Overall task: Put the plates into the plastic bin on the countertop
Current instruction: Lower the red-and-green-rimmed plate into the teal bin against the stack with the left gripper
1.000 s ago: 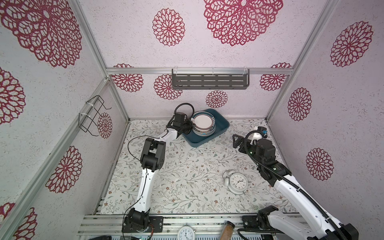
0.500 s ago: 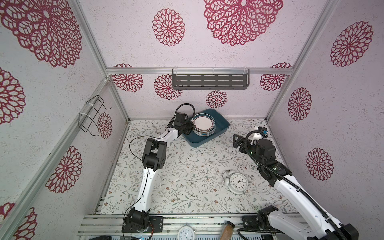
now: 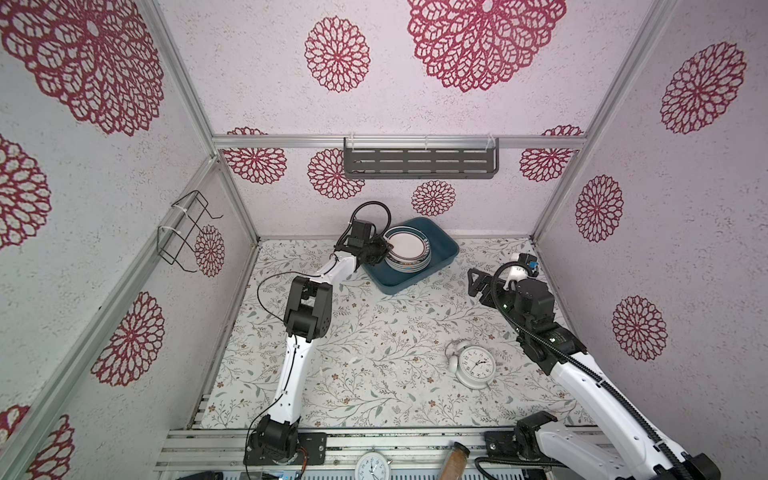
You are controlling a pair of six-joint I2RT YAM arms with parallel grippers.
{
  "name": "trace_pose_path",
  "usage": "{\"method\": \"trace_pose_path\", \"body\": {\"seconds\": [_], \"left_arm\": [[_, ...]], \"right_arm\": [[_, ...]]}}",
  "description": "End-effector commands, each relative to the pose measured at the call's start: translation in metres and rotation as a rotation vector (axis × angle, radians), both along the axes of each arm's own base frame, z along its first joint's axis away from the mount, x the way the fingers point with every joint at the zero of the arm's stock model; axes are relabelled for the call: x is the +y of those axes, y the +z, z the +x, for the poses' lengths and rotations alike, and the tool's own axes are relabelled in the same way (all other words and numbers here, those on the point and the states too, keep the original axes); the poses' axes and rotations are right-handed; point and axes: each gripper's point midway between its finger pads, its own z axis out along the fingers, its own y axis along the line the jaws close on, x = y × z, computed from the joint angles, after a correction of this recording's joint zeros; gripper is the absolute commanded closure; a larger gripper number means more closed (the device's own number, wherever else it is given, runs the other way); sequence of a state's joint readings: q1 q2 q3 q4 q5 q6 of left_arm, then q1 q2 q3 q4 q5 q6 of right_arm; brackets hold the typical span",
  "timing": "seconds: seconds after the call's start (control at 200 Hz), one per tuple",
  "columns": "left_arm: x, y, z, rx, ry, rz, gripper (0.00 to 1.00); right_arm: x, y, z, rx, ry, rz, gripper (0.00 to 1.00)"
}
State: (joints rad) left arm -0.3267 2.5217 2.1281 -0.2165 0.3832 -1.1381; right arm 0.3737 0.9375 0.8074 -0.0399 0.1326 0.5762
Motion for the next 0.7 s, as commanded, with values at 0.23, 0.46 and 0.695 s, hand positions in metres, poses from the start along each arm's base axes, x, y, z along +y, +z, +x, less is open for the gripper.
{"method": "trace_pose_path", "body": {"seconds": [0.23,0.46,0.695], "left_arm": [[-0.008,0.006,-0.006,-0.018,-0.062,0.038,0.52],[-0.008,0.010,-0.007,-0.025,-0.072,0.056,0.34],[-0.005,0.013,-0.011,-0.024,-0.084,0.133,0.25]], "right_arm": [[-0.009,0.006,-0.004,-0.018,-0.037,0.005,0.01],[-0.014,0.005,-0.009,-0.018,-0.051,0.003,0.01],[-0.016,0.004,-0.010,-0.014,-0.058,-0.004,0.01]]}}
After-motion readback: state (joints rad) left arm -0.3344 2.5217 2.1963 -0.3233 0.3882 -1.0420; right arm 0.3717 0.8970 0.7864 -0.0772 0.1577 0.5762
